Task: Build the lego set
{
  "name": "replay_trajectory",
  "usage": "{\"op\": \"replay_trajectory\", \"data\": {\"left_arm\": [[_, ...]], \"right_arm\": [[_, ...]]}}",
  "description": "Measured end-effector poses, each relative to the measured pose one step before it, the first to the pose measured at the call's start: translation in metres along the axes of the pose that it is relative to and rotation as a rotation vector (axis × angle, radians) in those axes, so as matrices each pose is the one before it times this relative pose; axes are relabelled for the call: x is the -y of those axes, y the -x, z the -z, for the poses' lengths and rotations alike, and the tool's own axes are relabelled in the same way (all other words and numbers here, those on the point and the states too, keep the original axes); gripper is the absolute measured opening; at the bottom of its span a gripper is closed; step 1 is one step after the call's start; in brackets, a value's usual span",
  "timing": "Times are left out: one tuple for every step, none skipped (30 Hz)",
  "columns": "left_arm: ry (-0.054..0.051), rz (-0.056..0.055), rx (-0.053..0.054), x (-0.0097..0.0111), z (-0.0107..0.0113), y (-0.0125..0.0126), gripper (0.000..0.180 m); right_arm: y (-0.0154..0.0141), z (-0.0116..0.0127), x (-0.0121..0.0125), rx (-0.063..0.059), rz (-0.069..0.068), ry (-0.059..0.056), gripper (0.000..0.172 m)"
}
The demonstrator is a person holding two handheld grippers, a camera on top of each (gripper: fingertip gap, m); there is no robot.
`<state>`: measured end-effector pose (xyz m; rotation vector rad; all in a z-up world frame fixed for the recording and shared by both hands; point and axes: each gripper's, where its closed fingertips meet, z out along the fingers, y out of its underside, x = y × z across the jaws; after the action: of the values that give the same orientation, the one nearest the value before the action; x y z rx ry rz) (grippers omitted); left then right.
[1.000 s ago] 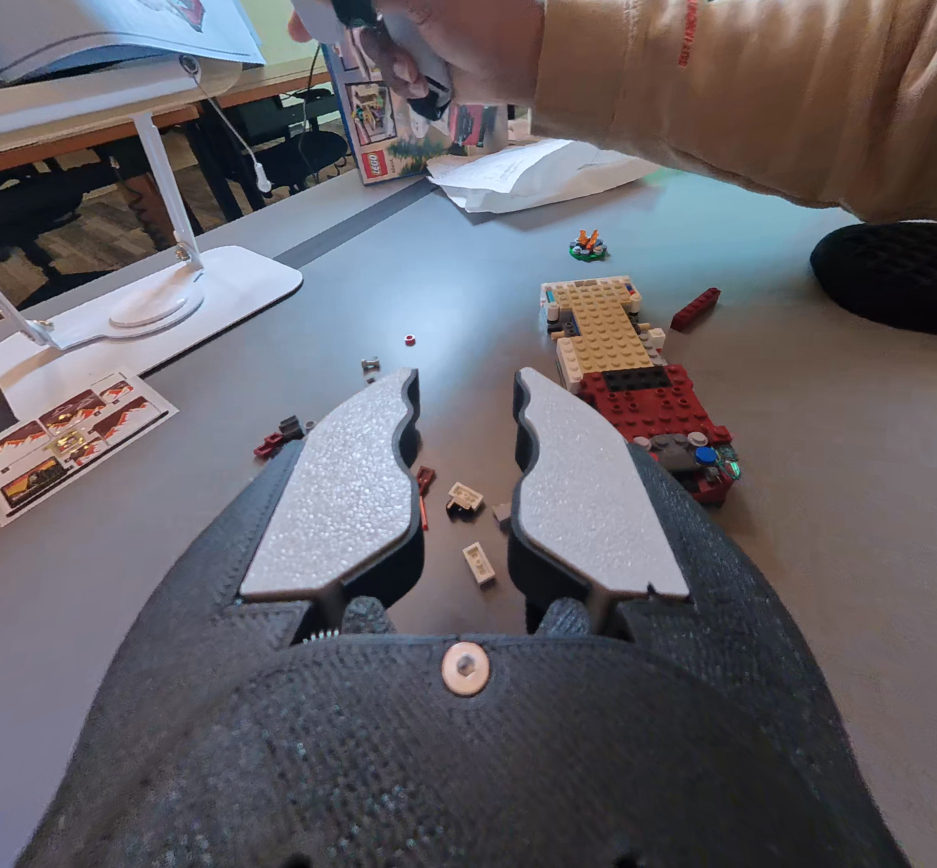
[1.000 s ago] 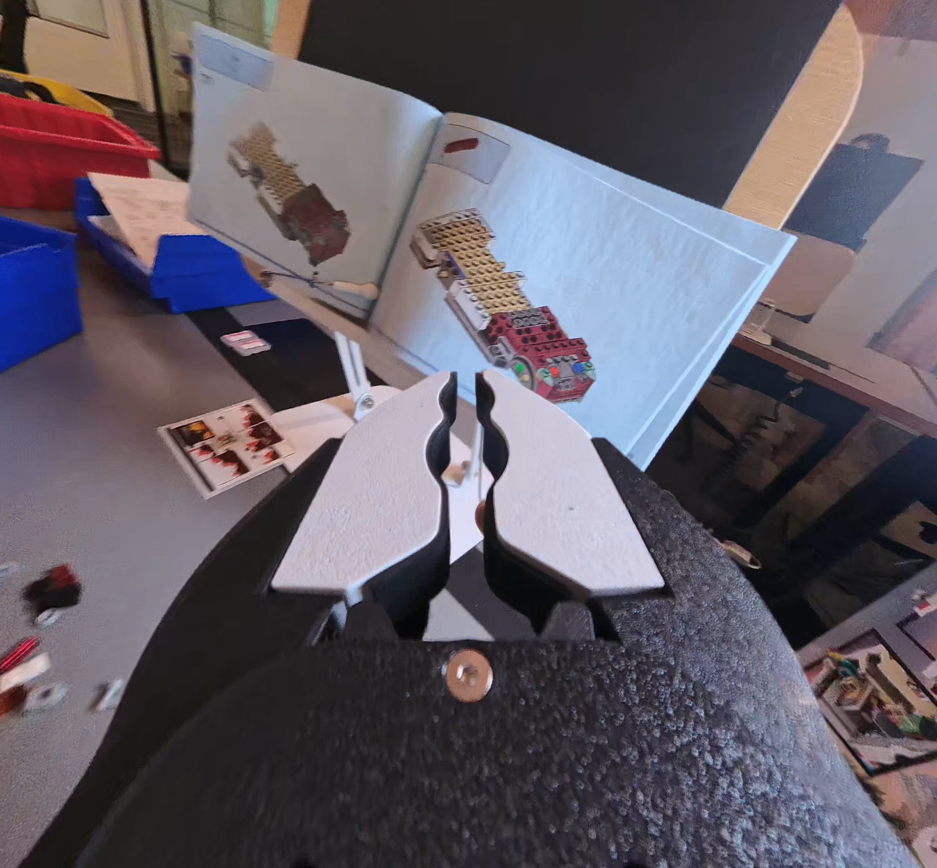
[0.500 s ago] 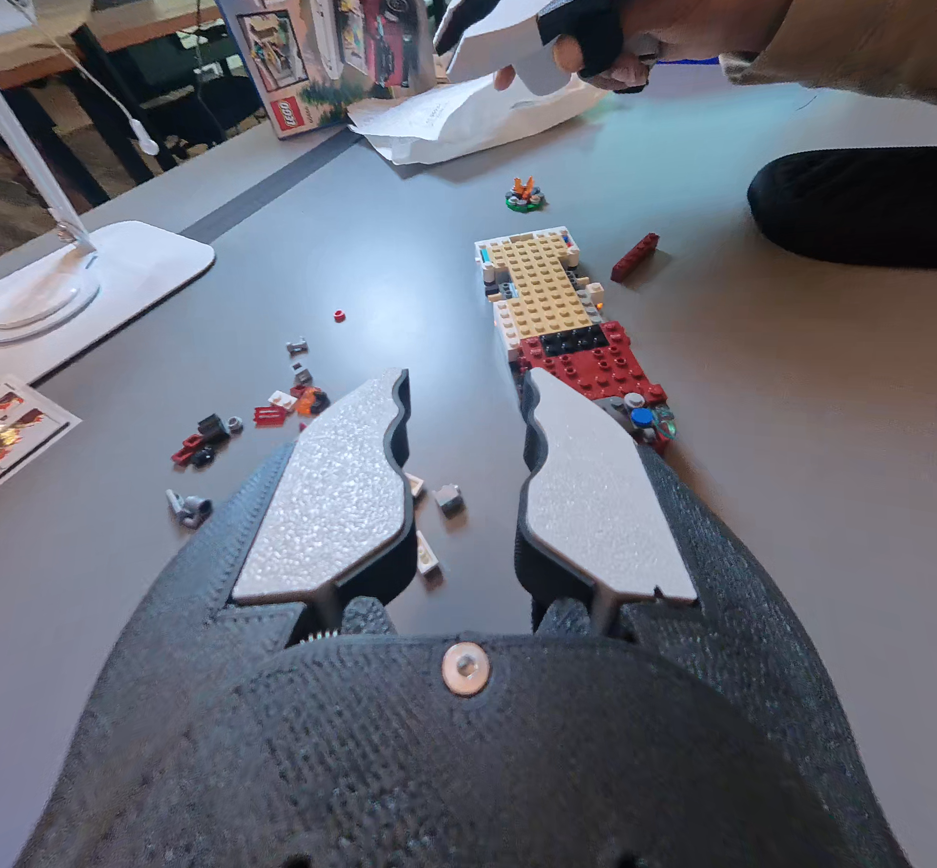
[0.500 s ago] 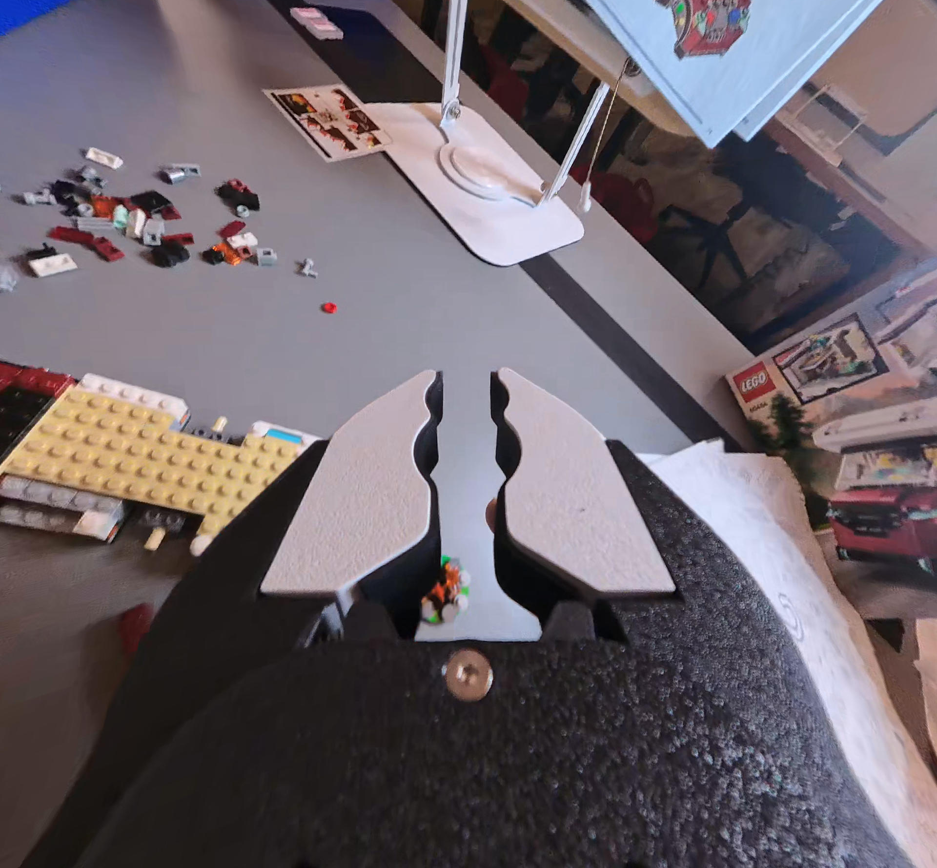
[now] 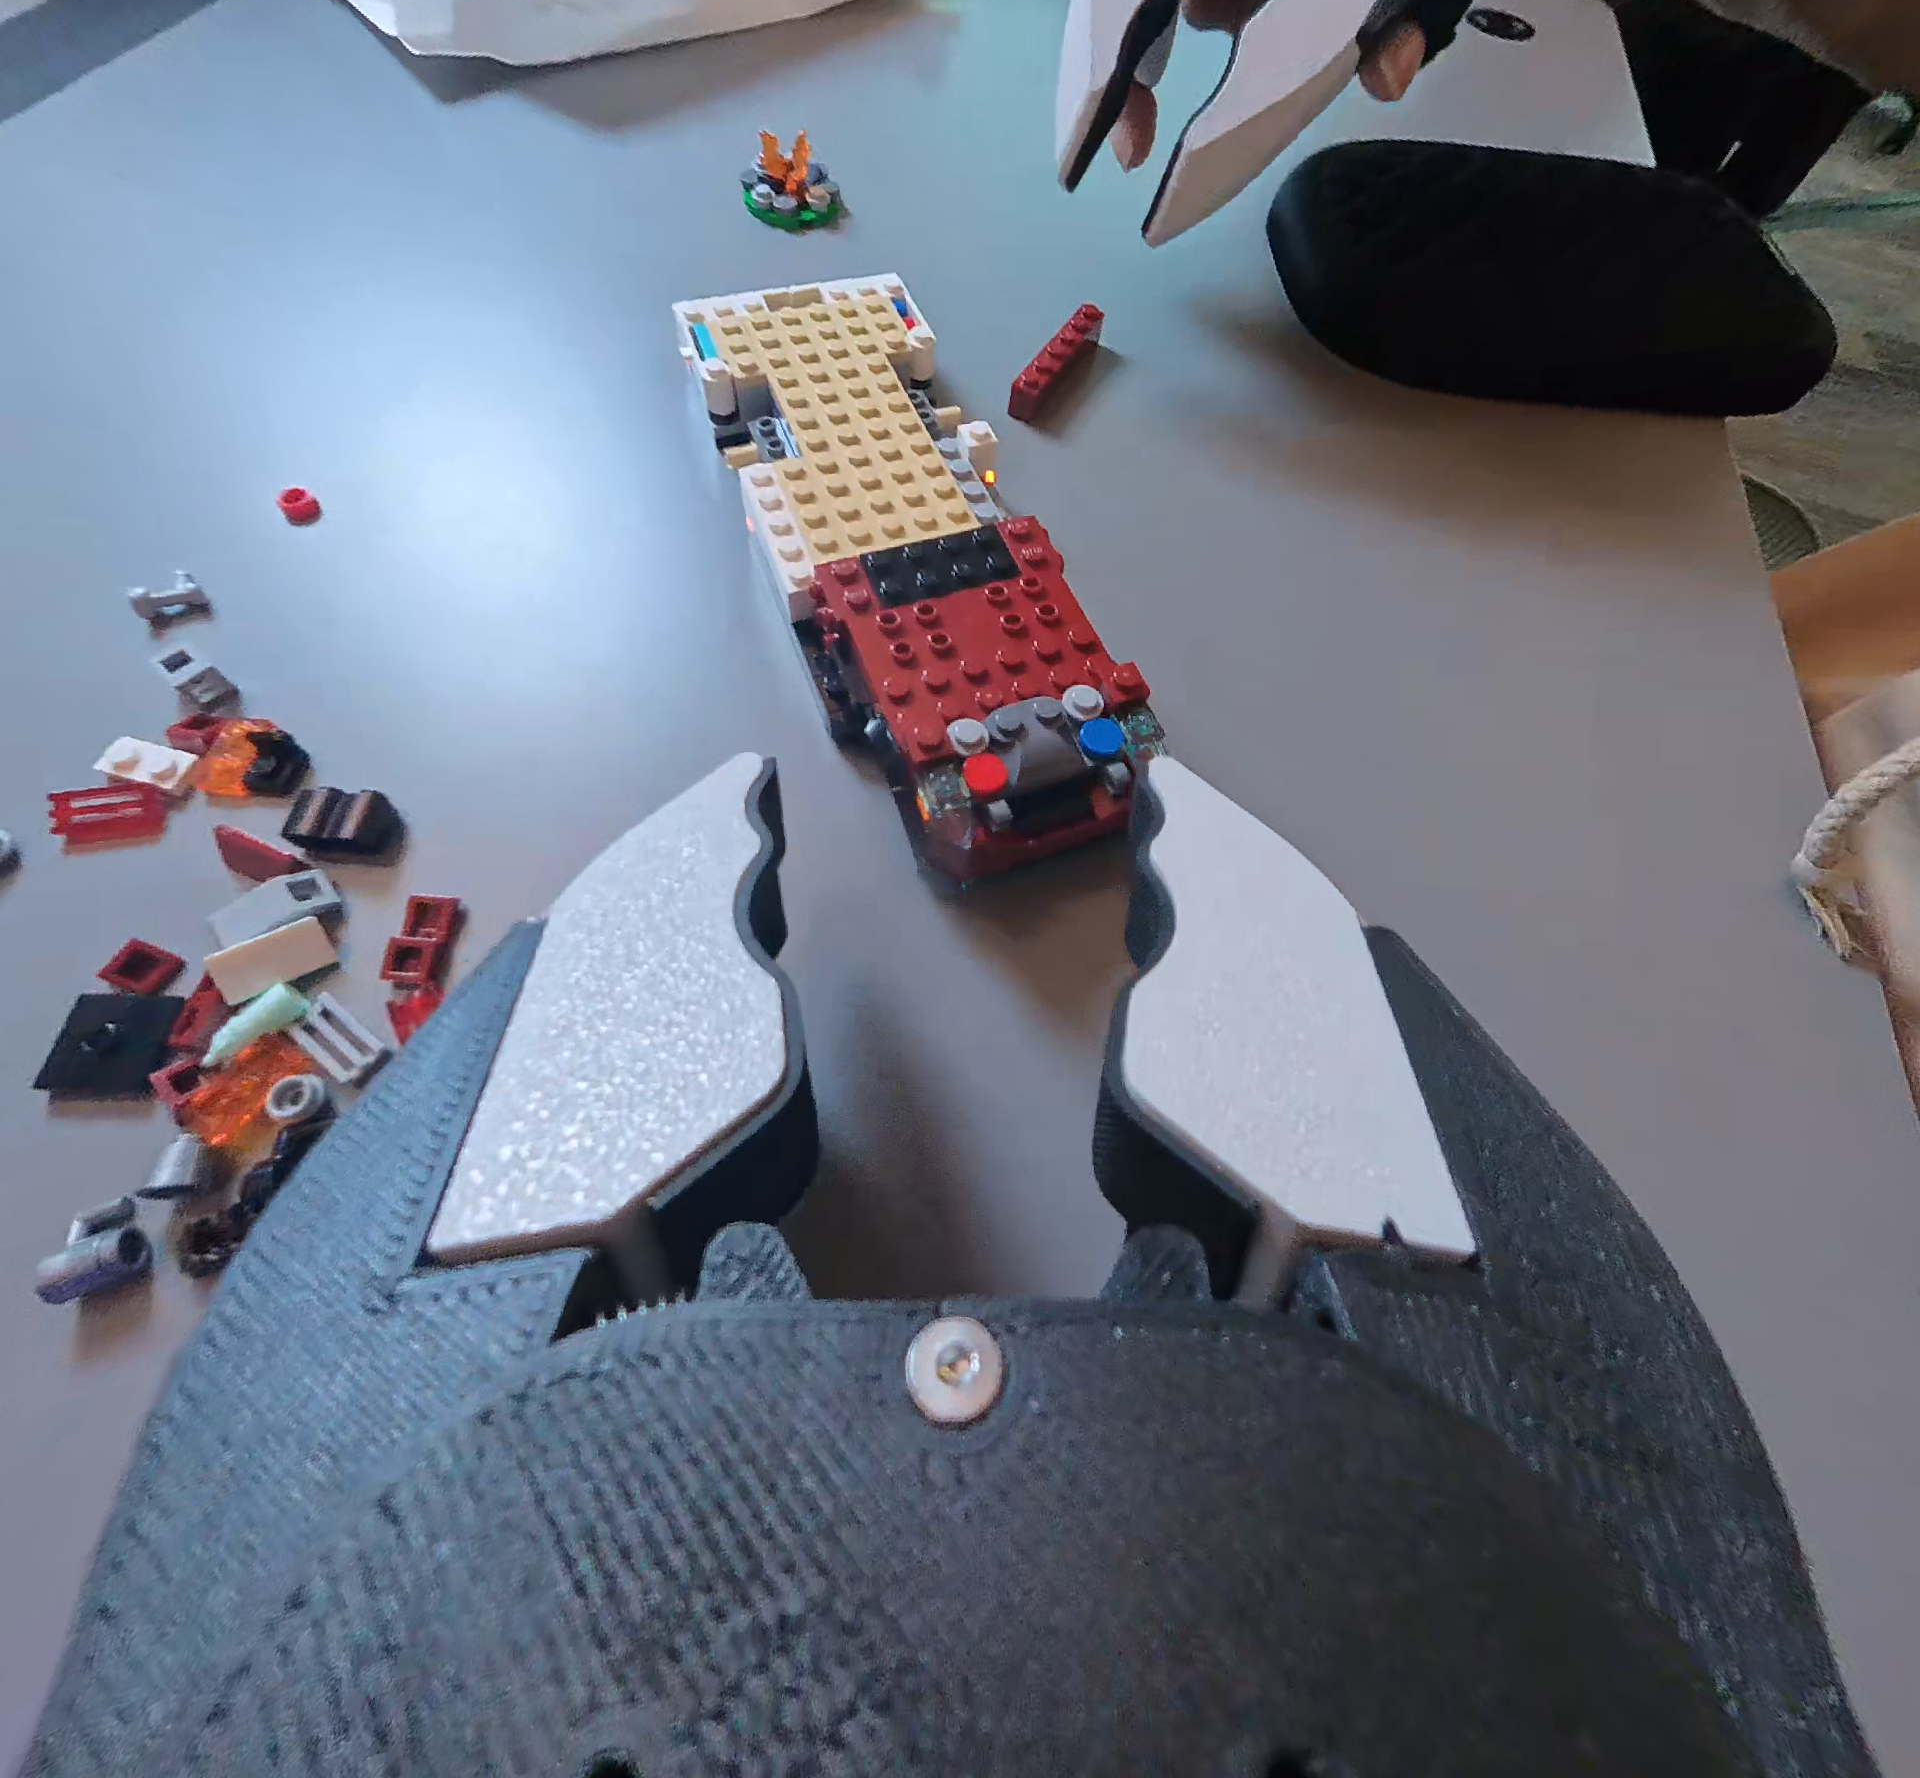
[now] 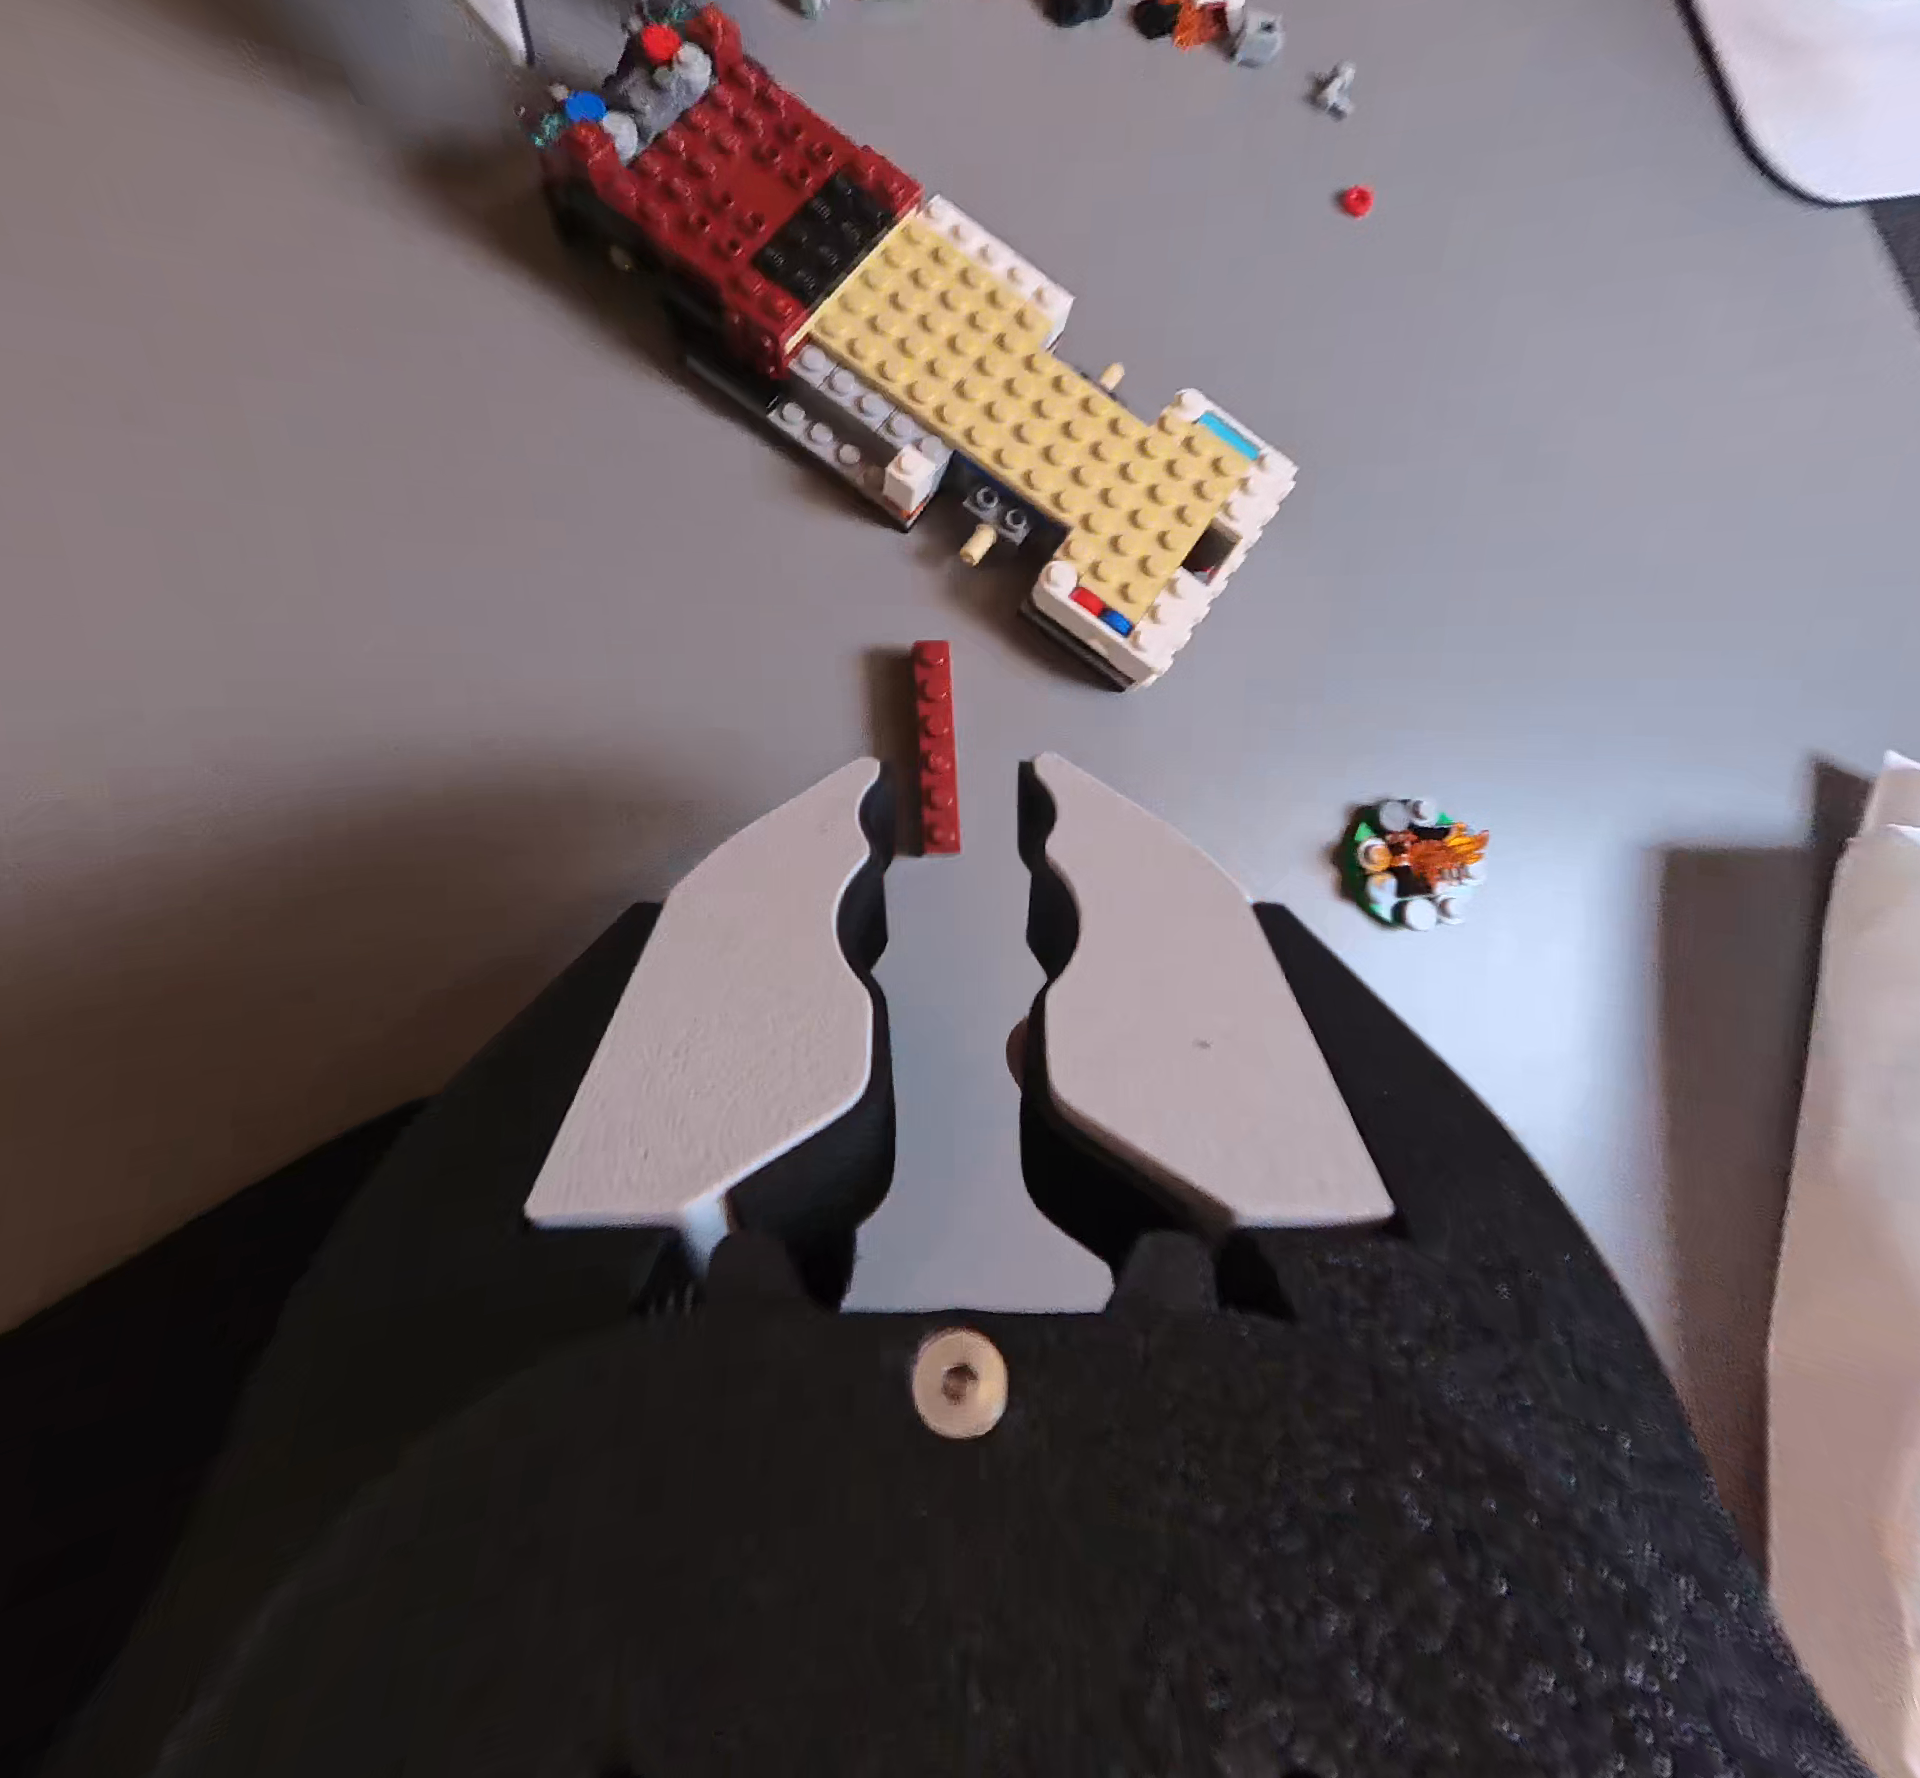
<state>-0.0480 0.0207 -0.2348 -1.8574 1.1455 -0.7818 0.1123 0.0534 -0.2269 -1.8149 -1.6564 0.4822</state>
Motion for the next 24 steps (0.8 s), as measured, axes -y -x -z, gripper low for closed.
{"op": "replay_trajectory", "data": {"left_arm": [[0.0205, -0.0081, -0.0055, -0.0027, -0.0019, -0.00224, 0.065], [0.0116, -0.0116, -0.0053, -0.0012, -0.00152, -0.00256, 0.066], [0.0072, -0.0109, -0.0042, -0.00064, -0.00116, -0.00244, 0.066], [0.0091, -0.0089, -0.0032, -0.00088, -0.00114, -0.00224, 0.066], [0.0135, -0.0063, 0.0041, -0.00171, -0.0012, -0.00075, 0.065], [0.0174, -0.0053, 0.011, -0.00214, -0.00128, 0.00036, 0.063], [0.0159, -0.0077, 0.0071, -0.00204, -0.00116, -0.00011, 0.062], [0.0127, -0.0088, 0.0039, -0.00151, -0.00097, -0.00066, 0.061], [0.0127, -0.0062, 0.0099, -0.00159, -0.00111, 0.00033, 0.061], [0.0142, -0.0041, 0.01, -0.00171, -0.00105, 0.00035, 0.059], [0.0147, -0.0046, 0.0039, -0.0019, -0.00112, -0.00042, 0.057], [0.0104, -0.0086, 0.0053, -0.00121, -0.00089, -0.00034, 0.056], [0.0039, -0.0089, 0.0079, -0.00046, -0.00039, 0.00014, 0.056], [0.0021, -0.006, 0.0021, -0.00019, -0.00024, -0.00054, 0.054], [0.0005, -0.0026, 0.0017, -0.00006, -0.0001, -0.0004, 0.053], [0.0006, -0.0039, 0.0046, -0.00001, -0.00016, 0.00003, 0.053], [0.0015, -0.0062, 0.0043, -0.00009, -0.00011, -0.00028, 0.053], [-0.0003, -0.0065, 0.0009, 0.00025, -0.00004, -0.00066, 0.051], [-0.0018, -0.0088, -0.004, 0.00031, 0.00006, -0.00146, 0.047], [-0.0011, -0.0083, 0.0, 0.00051, -0.00006, -0.0013, 0.042], [-0.0015, -0.0067, 0.0027, 0.00057, -0.00025, -0.00101, 0.039], [-0.0005, -0.0062, -0.0021, 0.00066, -0.00042, -0.00169, 0.038], [-0.0002, -0.0063, -0.0078, 0.0006, -0.00053, -0.00246, 0.038], [-0.0004, -0.0052, -0.0062, 0.00065, -0.00057, -0.00233, 0.037]], "right_arm": [[0.00335, -0.00226, -0.00358, 0.0163, -0.0014, 0.0191, 0.023], [0.00182, -0.00281, -0.00304, 0.0114, -0.0044, 0.0168, 0.023], [0.00064, -0.00325, -0.00236, 0.0078, -0.0042, 0.0151, 0.023], [-0.00019, -0.00338, -0.00147, 0.0052, -0.0018, 0.0131, 0.023], [-0.00086, -0.00329, -0.00082, 0.0016, 0.0004, 0.0117, 0.023], [-0.00085, -0.0032, -0.00014, 0.0016, 0.003, 0.0104, 0.023], [-0.00112, -0.00305, 0.00067, -0.0001, 0.0044, 0.0074, 0.023], [-0.0009, -0.00252, 0.00125, 0.0015, 0.0041, 0.005, 0.023], [-0.00024, -0.00214, 0.00123, 0.0067, 0.0021, 0.0053, 0.023], [0.00027, -0.00202, 0.00066, 0.0087, 0.0016, 0.0102, 0.023], [-0.00012, -0.00176, -0.00018, 0.0036, 0.0042, 0.0135, 0.022], [-0.00049, -0.00164, -0.00055, -0.0013, 0.007, 0.0131, 0.02], [0.00022, -0.00134, -0.00086, 0.0015, 0.0069, 0.0119, 0.018], [0.00058, -0.00117, -0.00069, 0.0038, 0.0037, 0.009, 0.015], [0.00061, -0.00099, -0.00033, 0.0027, 0.0001, 0.0043, 0.014], [0.00022, -0.00083, -0.0006, -0.0008, -0.0026, 0.0038, 0.011], [-0.00033, -0.00067, -0.00067, -0.0053, -0.0033, 0.0042, 0.009], [-0.0004, -0.00013, 0.00006, -0.0068, -0.0036, 0.0004, 0.009], [0.00003, 0.00021, -0.00012, -0.0043, -0.0057, 0.0006, 0.008], [0.00033, 0.00017, -0.00027, -0.0026, -0.0082, 0.0014, 0.008], [-0.00002, 0.00017, -0.00029, -0.0051, -0.0093, 0.001, 0.008], [-0.00049, -0.00006, 0.00003, -0.0068, -0.0097, -0.0002, 0.008], [-0.00098, -0.00042, 0.00059, -0.0075, -0.0075, -0.0017, 0.008], [-0.00152, -0.00086, 0.00116, -0.0099, -0.0033, -0.0038, 0.008]]}}
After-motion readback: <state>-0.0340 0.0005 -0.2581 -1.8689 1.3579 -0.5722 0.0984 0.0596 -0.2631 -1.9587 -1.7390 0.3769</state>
